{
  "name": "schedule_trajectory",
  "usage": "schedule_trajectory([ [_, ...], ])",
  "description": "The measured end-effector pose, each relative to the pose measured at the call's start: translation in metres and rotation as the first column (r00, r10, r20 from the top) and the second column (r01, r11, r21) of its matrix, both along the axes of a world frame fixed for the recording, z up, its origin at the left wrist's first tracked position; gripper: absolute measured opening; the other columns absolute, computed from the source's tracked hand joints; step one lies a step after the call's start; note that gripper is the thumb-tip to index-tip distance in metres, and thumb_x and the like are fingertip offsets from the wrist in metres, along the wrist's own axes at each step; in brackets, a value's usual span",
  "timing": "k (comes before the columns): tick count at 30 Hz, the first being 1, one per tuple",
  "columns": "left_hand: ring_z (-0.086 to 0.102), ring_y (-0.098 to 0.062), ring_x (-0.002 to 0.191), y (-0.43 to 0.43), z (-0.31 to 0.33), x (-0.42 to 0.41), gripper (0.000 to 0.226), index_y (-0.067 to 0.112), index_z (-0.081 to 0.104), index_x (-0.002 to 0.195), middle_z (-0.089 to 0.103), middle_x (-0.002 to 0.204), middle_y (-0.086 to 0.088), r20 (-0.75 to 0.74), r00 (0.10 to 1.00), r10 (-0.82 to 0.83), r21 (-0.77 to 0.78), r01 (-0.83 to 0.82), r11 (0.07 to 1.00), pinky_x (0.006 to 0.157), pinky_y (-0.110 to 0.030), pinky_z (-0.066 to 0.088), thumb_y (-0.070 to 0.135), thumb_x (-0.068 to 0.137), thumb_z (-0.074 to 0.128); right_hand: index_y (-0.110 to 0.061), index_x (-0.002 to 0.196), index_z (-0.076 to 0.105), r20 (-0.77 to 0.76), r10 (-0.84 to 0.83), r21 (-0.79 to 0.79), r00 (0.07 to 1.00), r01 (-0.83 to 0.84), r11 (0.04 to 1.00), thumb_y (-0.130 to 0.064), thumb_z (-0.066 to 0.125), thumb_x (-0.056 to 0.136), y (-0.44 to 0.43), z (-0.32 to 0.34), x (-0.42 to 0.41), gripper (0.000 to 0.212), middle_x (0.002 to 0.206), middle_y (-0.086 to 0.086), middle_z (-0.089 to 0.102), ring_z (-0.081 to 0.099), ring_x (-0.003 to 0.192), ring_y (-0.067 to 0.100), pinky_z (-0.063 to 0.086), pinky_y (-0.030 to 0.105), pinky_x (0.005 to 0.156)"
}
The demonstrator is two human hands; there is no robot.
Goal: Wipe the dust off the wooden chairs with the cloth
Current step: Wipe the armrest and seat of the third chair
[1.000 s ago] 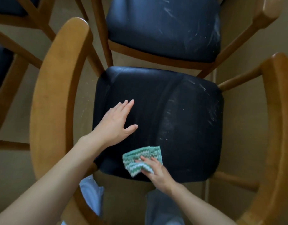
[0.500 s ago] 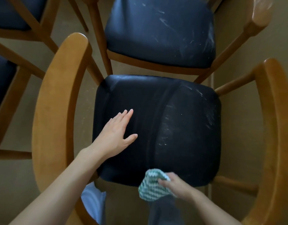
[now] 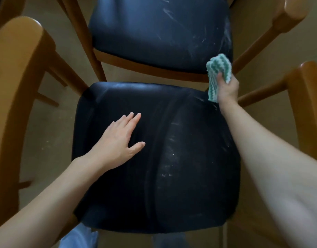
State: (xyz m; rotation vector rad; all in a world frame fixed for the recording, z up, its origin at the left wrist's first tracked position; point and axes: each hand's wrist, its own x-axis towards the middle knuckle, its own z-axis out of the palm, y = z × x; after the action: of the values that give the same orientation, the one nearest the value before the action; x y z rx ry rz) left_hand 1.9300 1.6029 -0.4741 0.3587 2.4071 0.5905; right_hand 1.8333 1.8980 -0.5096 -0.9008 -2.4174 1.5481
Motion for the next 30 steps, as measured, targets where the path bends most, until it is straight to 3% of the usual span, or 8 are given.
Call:
schedule_trajectory([
  [5,-0.003,-0.014,0.145,0.011,-0.014,-0.012,0.076,0.026,0.0,0.15,0.0,0.159,0.002,-0.002,1.0,-0.013,0.003,0.013,1.0,0.118,-0.031,0.001,0.044,0.093,0.047,-0.015,0.139,0.045,0.371,0.276,0.263,0.887,-0.385,0.885,-0.031,0.044,0.1,-0.032,-0.043,0.0,0.042,0.145,0.012,0.042,0.033,0.136,0.027,0.022,0.029,0.108],
  [7,-0.002,-0.014,0.145,0.011,-0.017,-0.015,0.076,0.026,0.0,0.15,0.0,0.159,0.002,0.001,1.0,-0.002,0.005,0.002,1.0,0.117,-0.031,0.001,0.043,0.093,0.047,-0.018,0.142,0.041,0.333,0.241,0.309,0.911,-0.347,0.885,-0.033,0.042,0.1,-0.047,-0.048,0.011,0.044,0.151,0.008,0.033,0.021,0.142,0.024,0.01,0.03,0.114],
  [11,-0.002,-0.014,0.145,0.007,-0.016,-0.019,0.075,0.026,0.001,0.15,0.0,0.159,0.001,0.021,1.0,0.012,0.013,-0.013,1.0,0.118,-0.031,0.001,0.042,0.093,0.048,-0.027,0.14,0.043,0.245,0.293,0.248,0.924,-0.352,0.902,-0.033,0.044,0.099,-0.059,-0.053,0.031,0.041,0.152,0.002,0.031,0.015,0.143,0.025,0.009,0.032,0.114],
  [15,-0.001,-0.014,0.145,0.001,-0.01,-0.023,0.074,0.025,0.002,0.15,0.002,0.159,0.001,0.019,0.999,0.044,0.02,-0.044,0.999,0.119,-0.032,0.003,0.035,0.094,0.05,-0.023,0.137,0.048,0.176,0.333,0.243,0.926,-0.369,0.897,-0.028,0.047,0.098,-0.076,-0.054,0.051,0.039,0.149,0.005,0.038,0.024,0.141,0.022,0.007,0.028,0.115],
  [21,0.001,-0.015,0.146,-0.006,-0.004,-0.017,0.073,0.025,0.002,0.15,0.002,0.159,0.0,0.025,0.999,0.04,0.018,-0.041,0.999,0.119,-0.032,0.003,0.03,0.095,0.05,-0.011,0.134,0.05,0.129,0.352,0.009,0.927,-0.356,0.934,-0.025,0.049,0.098,-0.098,-0.042,0.098,0.04,0.141,0.009,0.047,0.032,0.137,0.023,0.022,0.045,0.115],
  [25,0.001,-0.015,0.146,-0.009,0.001,-0.002,0.073,0.025,0.003,0.15,0.002,0.159,0.0,0.034,0.999,0.03,0.02,-0.031,0.999,0.118,-0.031,0.003,0.029,0.095,0.05,-0.024,0.128,0.054,0.165,0.402,-0.061,0.901,-0.398,0.916,-0.018,0.052,0.096,-0.111,-0.038,0.14,0.032,0.138,0.006,0.051,0.036,0.135,0.027,0.029,0.048,0.112],
  [28,0.001,-0.016,0.146,-0.011,0.006,0.01,0.073,0.025,0.002,0.15,0.002,0.159,-0.001,0.035,0.999,0.026,0.019,-0.026,0.999,0.118,-0.032,0.004,0.03,0.095,0.049,-0.03,0.12,0.055,0.109,0.494,-0.058,0.863,-0.49,0.87,-0.01,0.056,0.092,-0.127,-0.034,0.182,0.034,0.129,-0.006,0.055,0.04,0.126,0.003,0.026,0.044,0.114],
  [30,0.002,-0.017,0.146,-0.013,0.01,0.019,0.073,0.024,0.003,0.15,0.002,0.159,-0.002,0.037,0.999,0.022,0.024,-0.023,0.999,0.118,-0.033,0.004,0.03,0.095,0.049,-0.022,0.121,0.06,0.113,0.601,-0.07,0.791,-0.597,0.799,-0.023,0.055,0.09,-0.133,-0.035,0.217,0.032,0.122,-0.02,0.052,0.032,0.12,-0.016,0.018,0.029,0.114],
])
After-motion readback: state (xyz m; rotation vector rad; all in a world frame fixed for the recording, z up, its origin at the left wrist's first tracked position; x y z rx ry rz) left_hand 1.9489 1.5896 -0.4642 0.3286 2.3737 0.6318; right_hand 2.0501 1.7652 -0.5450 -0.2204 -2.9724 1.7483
